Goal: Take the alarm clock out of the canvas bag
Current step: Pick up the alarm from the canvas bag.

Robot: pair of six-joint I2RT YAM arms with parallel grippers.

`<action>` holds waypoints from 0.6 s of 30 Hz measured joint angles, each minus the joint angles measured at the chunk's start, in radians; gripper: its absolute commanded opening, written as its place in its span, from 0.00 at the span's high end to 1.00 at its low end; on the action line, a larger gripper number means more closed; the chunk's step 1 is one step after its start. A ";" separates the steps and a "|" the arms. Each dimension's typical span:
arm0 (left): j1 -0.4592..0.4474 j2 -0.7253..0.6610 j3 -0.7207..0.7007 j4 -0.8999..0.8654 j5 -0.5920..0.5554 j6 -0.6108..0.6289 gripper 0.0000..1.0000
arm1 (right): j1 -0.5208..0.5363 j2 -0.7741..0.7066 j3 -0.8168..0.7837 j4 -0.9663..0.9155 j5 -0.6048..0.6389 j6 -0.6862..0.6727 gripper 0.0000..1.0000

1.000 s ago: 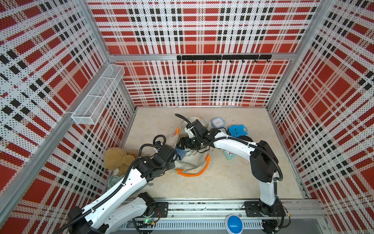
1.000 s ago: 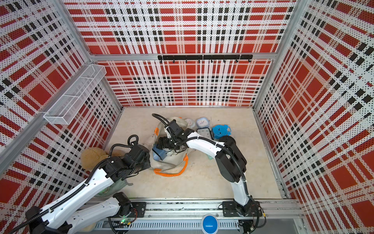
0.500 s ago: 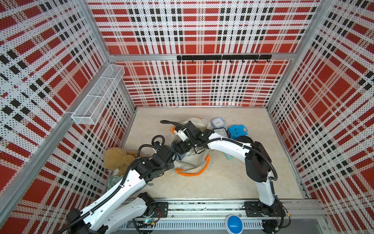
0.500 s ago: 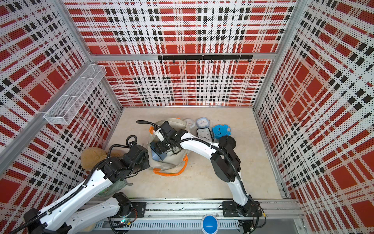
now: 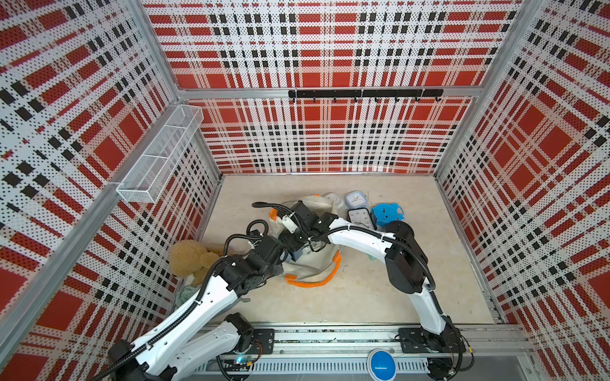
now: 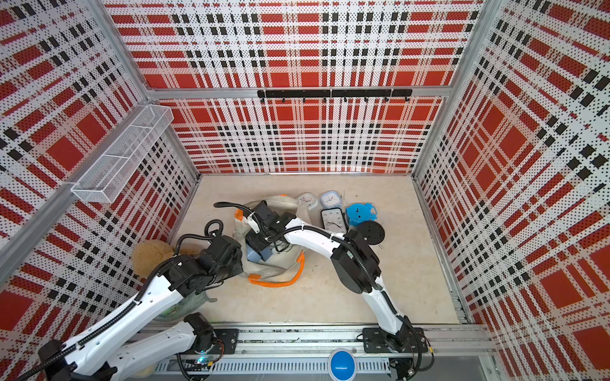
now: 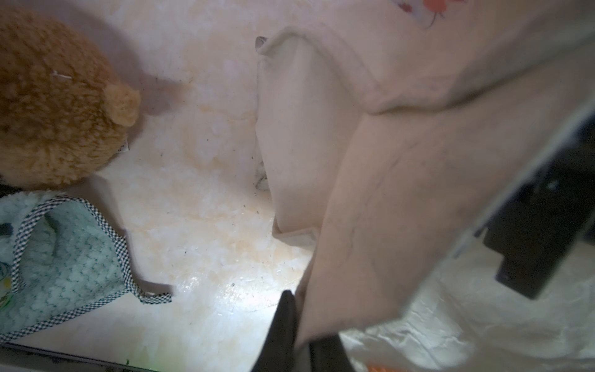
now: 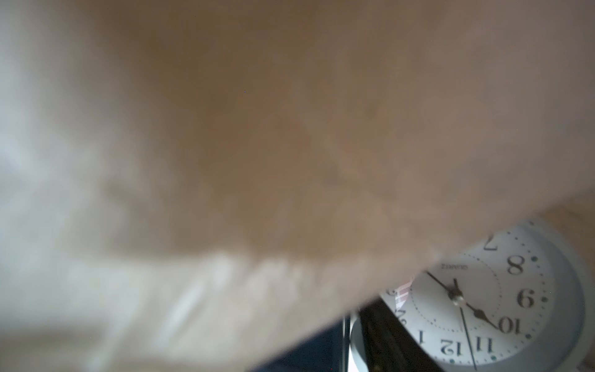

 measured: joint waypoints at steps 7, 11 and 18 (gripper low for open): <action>0.002 0.011 0.008 -0.001 0.000 0.002 0.92 | 0.000 0.029 -0.008 0.003 0.021 -0.023 0.36; 0.002 0.016 0.013 -0.005 0.000 0.002 0.92 | 0.003 0.029 -0.016 0.011 0.023 -0.032 0.58; 0.008 0.022 0.041 -0.020 0.001 0.005 0.89 | 0.005 0.024 -0.017 0.010 0.027 -0.028 0.61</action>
